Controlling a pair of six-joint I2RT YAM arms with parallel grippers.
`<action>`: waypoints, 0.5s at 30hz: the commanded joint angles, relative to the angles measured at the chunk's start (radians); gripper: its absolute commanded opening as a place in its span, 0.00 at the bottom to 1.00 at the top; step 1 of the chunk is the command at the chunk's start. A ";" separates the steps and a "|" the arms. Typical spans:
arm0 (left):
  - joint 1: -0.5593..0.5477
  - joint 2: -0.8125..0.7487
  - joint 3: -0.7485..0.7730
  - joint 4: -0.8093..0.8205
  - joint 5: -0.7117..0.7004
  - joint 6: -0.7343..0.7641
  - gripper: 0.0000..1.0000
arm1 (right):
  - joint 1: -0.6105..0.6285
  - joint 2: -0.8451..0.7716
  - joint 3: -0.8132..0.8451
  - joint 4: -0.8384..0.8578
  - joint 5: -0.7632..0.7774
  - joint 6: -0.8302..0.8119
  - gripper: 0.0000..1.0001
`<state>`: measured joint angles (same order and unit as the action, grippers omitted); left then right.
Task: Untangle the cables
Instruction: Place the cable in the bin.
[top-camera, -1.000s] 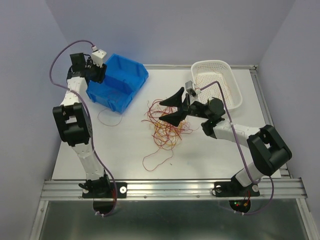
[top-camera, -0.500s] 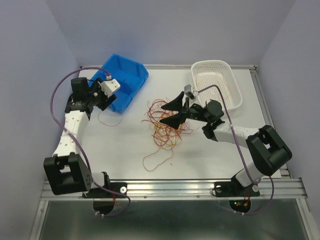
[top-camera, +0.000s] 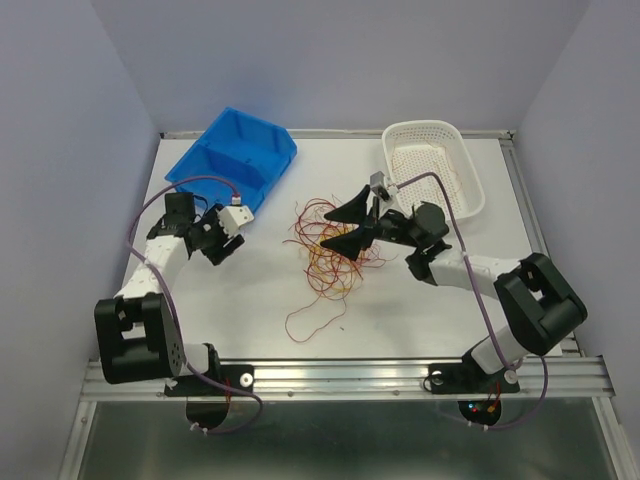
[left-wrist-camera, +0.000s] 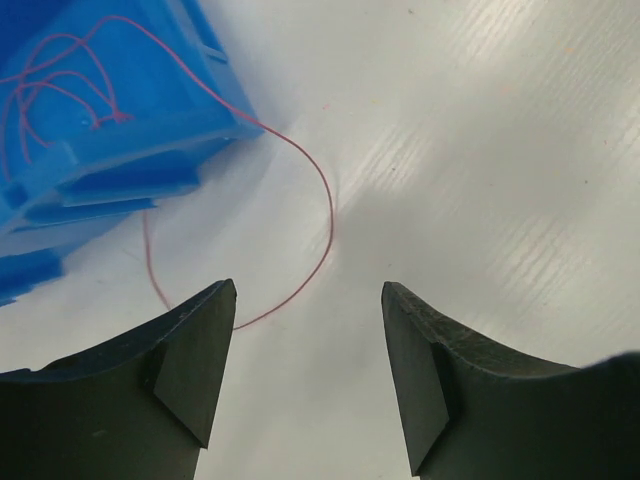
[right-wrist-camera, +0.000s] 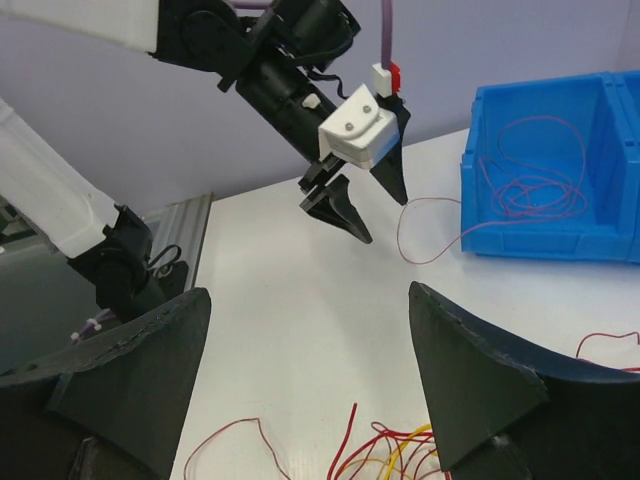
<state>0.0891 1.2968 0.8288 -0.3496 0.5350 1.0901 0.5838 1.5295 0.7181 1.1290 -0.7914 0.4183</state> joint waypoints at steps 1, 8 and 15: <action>-0.025 0.073 0.023 0.017 0.017 -0.039 0.70 | 0.004 -0.054 -0.039 0.020 0.017 -0.023 0.85; -0.042 0.219 0.069 0.058 -0.015 -0.016 0.62 | 0.004 -0.092 -0.068 0.017 0.015 -0.029 0.85; -0.048 0.344 0.131 0.069 -0.013 -0.047 0.56 | 0.002 -0.140 -0.097 0.009 0.018 -0.039 0.86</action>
<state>0.0490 1.6081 0.9108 -0.2943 0.5148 1.0630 0.5838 1.4303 0.6502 1.1221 -0.7830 0.3992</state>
